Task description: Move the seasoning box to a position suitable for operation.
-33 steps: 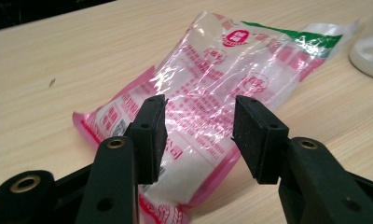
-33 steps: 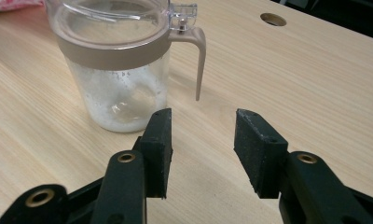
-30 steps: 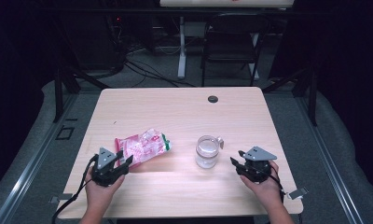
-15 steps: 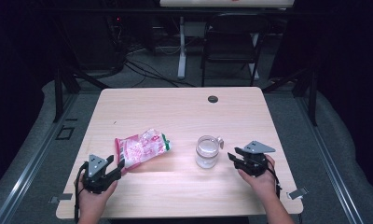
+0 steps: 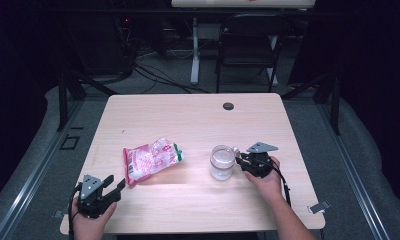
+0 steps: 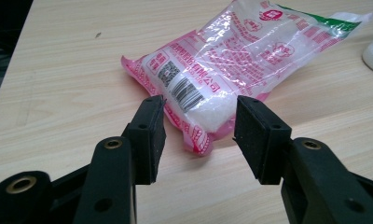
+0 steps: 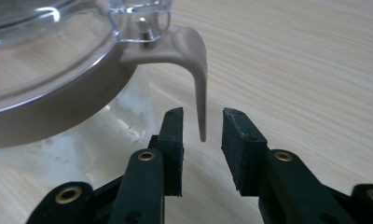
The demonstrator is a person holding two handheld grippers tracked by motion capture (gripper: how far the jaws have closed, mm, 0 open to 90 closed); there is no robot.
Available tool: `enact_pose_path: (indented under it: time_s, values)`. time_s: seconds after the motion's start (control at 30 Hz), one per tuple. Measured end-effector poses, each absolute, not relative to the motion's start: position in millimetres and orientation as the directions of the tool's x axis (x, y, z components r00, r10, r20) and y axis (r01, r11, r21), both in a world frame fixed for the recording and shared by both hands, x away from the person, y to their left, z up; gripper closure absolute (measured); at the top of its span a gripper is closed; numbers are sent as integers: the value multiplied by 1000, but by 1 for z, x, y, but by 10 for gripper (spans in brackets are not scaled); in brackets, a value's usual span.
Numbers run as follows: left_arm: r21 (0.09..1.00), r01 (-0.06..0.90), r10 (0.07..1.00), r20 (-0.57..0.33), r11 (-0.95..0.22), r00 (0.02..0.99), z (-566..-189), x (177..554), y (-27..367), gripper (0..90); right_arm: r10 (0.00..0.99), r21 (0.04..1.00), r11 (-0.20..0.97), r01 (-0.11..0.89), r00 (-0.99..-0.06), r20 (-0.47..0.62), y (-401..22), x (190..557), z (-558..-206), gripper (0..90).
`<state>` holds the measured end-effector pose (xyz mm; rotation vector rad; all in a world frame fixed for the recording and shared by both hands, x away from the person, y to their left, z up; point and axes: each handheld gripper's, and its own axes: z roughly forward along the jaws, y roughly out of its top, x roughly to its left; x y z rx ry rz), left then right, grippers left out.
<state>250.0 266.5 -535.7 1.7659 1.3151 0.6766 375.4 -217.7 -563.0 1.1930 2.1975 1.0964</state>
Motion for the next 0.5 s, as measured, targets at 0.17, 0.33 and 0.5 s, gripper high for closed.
enact_pose_path:
  time_s: [0.17, 0.33, 0.5]
  values:
    - [850, 514, 951, -52, -117, 304, -536, 247, 269, 526, 829, 787, 344, 512, -560, 3, -212, 380, -565, 715]
    - [851, 511, 951, -47, -121, 304, -536, 244, 270, 526, 828, 787, 357, 503, -560, -17, -207, 383, -566, 759]
    - [856, 502, 952, -39, -124, 303, -535, 239, 272, 526, 833, 789, 344, 510, -553, -6, -207, 387, -567, 823]
